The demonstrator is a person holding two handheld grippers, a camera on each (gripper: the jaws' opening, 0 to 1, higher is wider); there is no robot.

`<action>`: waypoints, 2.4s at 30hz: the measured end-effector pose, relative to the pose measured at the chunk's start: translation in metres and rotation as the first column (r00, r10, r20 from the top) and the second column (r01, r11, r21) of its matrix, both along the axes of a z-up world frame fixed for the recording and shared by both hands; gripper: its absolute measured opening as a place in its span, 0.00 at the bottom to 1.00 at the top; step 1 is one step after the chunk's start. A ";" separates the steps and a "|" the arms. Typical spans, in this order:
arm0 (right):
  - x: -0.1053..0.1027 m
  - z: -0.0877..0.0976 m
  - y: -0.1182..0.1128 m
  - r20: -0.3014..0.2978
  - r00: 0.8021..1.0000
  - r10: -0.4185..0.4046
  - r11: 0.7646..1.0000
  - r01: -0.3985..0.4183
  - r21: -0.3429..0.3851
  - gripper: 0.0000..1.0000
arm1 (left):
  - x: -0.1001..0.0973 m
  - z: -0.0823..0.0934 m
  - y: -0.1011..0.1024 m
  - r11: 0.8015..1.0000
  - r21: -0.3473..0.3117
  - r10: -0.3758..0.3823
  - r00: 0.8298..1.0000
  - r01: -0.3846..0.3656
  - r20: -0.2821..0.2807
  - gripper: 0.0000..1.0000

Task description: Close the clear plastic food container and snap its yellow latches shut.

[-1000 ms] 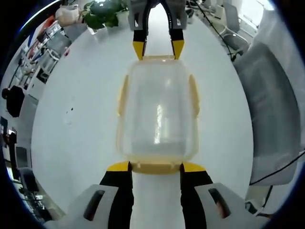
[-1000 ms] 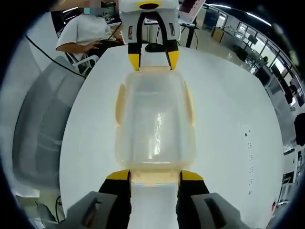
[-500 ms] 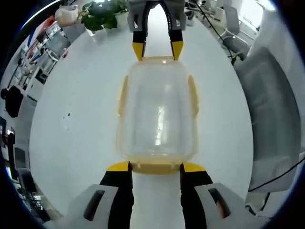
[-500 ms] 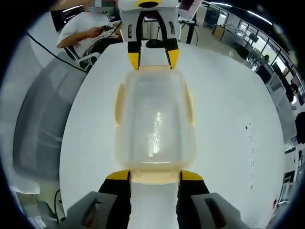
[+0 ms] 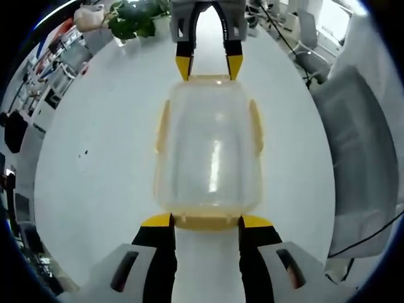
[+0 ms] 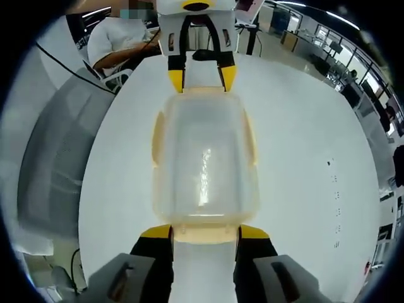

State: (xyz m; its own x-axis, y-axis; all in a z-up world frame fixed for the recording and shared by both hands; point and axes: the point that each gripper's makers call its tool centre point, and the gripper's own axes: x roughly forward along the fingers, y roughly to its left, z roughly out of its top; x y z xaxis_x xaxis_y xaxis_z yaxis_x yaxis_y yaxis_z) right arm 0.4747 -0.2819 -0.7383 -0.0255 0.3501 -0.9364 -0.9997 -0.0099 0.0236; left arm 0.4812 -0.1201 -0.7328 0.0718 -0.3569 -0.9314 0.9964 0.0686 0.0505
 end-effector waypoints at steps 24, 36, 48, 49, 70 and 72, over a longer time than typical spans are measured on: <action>0.002 -0.009 -0.002 -0.018 1.000 -0.004 1.000 0.004 0.012 0.35 | 0.002 -0.011 -0.001 1.000 -0.014 -0.002 1.000 0.002 -0.016 0.36; 0.000 -0.010 -0.002 -0.011 1.000 0.005 0.999 -0.004 0.034 0.37 | 0.003 -0.011 0.004 0.999 -0.039 -0.013 1.000 0.013 0.017 0.37; -0.006 -0.007 -0.015 -0.016 0.998 -0.056 0.997 0.056 0.059 0.48 | -0.003 -0.014 0.025 0.999 -0.009 0.035 0.999 -0.035 0.025 0.46; -0.007 -0.006 -0.015 -0.024 0.997 -0.068 0.996 0.069 0.065 0.47 | -0.003 -0.013 0.024 0.998 -0.018 0.056 0.998 -0.056 0.021 0.45; -0.001 0.016 0.009 -0.123 0.875 -0.468 0.841 0.483 0.242 0.44 | 0.017 0.022 0.002 0.750 -0.298 0.584 0.803 -0.590 -0.119 0.43; 0.005 0.018 0.010 -0.139 0.839 -0.527 0.799 0.544 0.257 0.44 | 0.020 0.019 0.006 0.739 -0.275 0.619 0.781 -0.615 -0.086 0.45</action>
